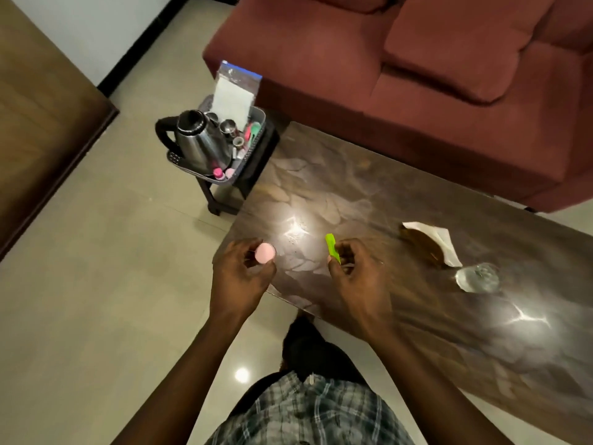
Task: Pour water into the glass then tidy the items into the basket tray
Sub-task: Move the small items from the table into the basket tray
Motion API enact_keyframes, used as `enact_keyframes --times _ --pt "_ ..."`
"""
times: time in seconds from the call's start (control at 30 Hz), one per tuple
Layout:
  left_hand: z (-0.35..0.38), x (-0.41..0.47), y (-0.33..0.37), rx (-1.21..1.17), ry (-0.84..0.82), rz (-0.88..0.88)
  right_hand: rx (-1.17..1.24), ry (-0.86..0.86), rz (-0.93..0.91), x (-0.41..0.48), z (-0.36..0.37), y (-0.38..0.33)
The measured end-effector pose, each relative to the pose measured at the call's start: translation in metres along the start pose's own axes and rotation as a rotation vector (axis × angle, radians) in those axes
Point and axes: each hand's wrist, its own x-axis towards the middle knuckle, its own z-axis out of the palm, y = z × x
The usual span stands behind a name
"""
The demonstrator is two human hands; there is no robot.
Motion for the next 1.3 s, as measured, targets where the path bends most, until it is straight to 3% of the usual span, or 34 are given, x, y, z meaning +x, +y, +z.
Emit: enact_keyframes --times 0.23,0.77,1.3 --pt "-0.031 0.082 -0.013 0.032 0.066 -0.008 0.012 -0.058 -0.061 0.086 0.054 -0.038" --pt "-0.041 0.236 -0.063 0.019 0.086 -0.078 -0.321 -0.264 -0.349 0.254 0.138 -0.103" --pt "-0.007 0.354 -0.175 0.009 0.052 -0.174 -0.689 -0.589 -0.429 0.426 0.331 -0.102"
